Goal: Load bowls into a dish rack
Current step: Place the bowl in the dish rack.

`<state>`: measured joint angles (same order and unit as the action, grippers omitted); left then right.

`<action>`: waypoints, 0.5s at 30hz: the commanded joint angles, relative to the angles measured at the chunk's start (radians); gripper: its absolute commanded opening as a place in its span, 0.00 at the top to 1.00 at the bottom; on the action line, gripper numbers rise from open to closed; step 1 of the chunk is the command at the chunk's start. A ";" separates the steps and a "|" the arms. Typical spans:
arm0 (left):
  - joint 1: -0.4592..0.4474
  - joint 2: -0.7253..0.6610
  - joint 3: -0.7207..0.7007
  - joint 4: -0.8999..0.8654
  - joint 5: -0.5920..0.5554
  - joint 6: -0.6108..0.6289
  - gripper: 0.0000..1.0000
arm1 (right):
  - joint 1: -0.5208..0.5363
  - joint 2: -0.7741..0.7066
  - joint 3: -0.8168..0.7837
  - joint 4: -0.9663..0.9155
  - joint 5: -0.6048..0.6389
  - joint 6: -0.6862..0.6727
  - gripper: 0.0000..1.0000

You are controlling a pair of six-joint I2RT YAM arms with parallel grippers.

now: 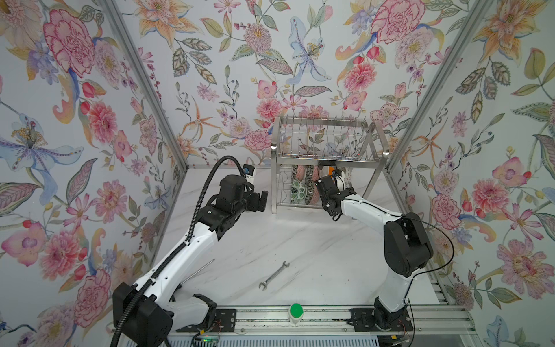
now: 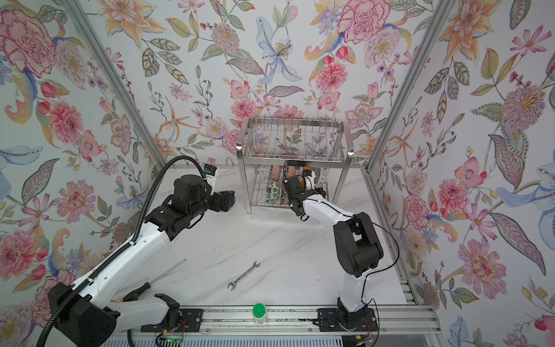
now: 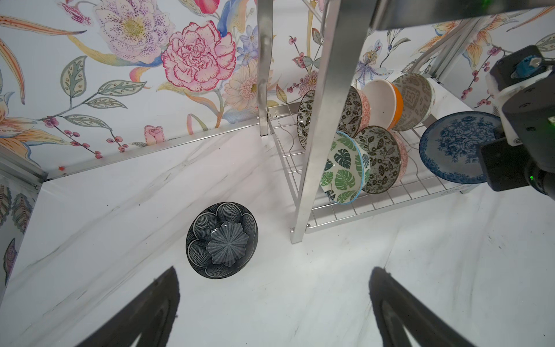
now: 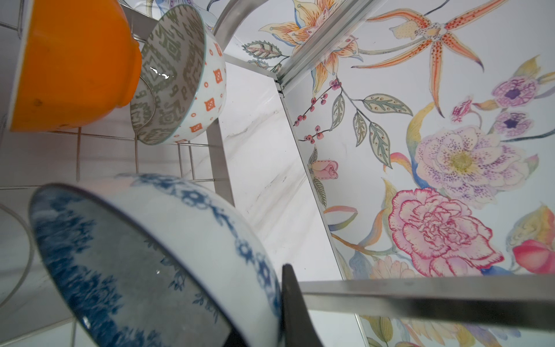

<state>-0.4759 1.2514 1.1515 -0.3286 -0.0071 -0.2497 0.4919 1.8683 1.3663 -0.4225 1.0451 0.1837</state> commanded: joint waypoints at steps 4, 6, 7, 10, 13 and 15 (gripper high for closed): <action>0.016 0.003 0.013 -0.045 0.006 0.016 0.01 | -0.007 0.045 0.055 0.048 0.041 0.023 1.00; 0.019 0.003 0.019 -0.052 0.004 0.020 0.01 | -0.007 0.057 0.065 0.052 0.041 0.023 1.00; 0.019 0.003 0.020 -0.057 0.004 0.022 0.01 | -0.006 0.064 0.070 0.054 0.041 0.023 1.00; 0.020 0.003 0.028 -0.065 0.001 0.026 0.01 | -0.007 0.085 0.091 0.060 0.039 0.022 1.00; 0.022 0.005 0.027 -0.069 -0.001 0.027 0.01 | -0.010 0.109 0.113 0.060 0.039 0.022 1.00; 0.023 0.005 0.028 -0.072 -0.002 0.029 0.01 | -0.010 0.123 0.124 0.060 0.039 0.023 1.00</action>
<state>-0.4644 1.2514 1.1526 -0.3706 -0.0074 -0.2417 0.4904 1.9736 1.4490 -0.3904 1.0466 0.1841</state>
